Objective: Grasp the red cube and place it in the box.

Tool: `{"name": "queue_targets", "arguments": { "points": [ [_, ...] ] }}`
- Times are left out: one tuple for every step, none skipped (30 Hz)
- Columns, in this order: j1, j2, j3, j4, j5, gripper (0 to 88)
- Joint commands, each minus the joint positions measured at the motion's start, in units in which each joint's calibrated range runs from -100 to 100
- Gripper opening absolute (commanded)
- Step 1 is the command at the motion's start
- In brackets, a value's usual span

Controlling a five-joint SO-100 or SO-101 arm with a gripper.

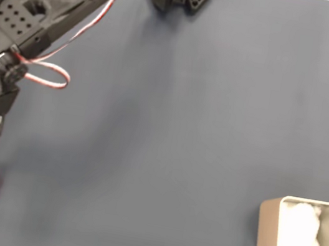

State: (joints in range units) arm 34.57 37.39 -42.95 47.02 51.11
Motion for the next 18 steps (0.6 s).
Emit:
{"name": "queue_targets", "arguments": {
  "points": [
    [0.7,2.5,-8.0,0.1,0.6,37.5],
    [0.7,3.6,-9.3,0.1,0.7,37.7],
    [0.7,4.7,-10.5,0.1,0.7,37.8],
    [0.7,5.7,-11.6,0.1,0.7,37.8],
    [0.7,6.7,-12.6,0.1,0.7,37.9],
    [0.6,7.5,-13.3,0.1,0.7,37.9],
    [0.5,8.4,-14.0,0.1,0.7,37.9],
    [0.4,9.1,-14.5,0.0,0.7,37.9],
    [0.4,9.8,-15.2,0.0,0.7,38.1],
    [0.3,10.4,-15.7,0.0,0.7,38.1],
    [0.2,11.1,-16.3,-0.1,0.7,38.2],
    [0.1,11.7,-16.7,-0.1,0.7,38.3],
    [-0.1,12.2,-17.1,-0.2,0.7,38.3],
    [-0.1,12.7,-17.5,-0.2,0.7,38.4],
    [-0.3,13.1,-17.5,-0.2,0.7,38.4],
    [-0.4,13.5,-17.6,-0.3,0.7,38.5],
    [-0.5,13.8,-17.6,-0.4,0.7,38.5],
    [-0.8,14.2,-17.6,-0.5,0.7,38.5]
  ]
}}
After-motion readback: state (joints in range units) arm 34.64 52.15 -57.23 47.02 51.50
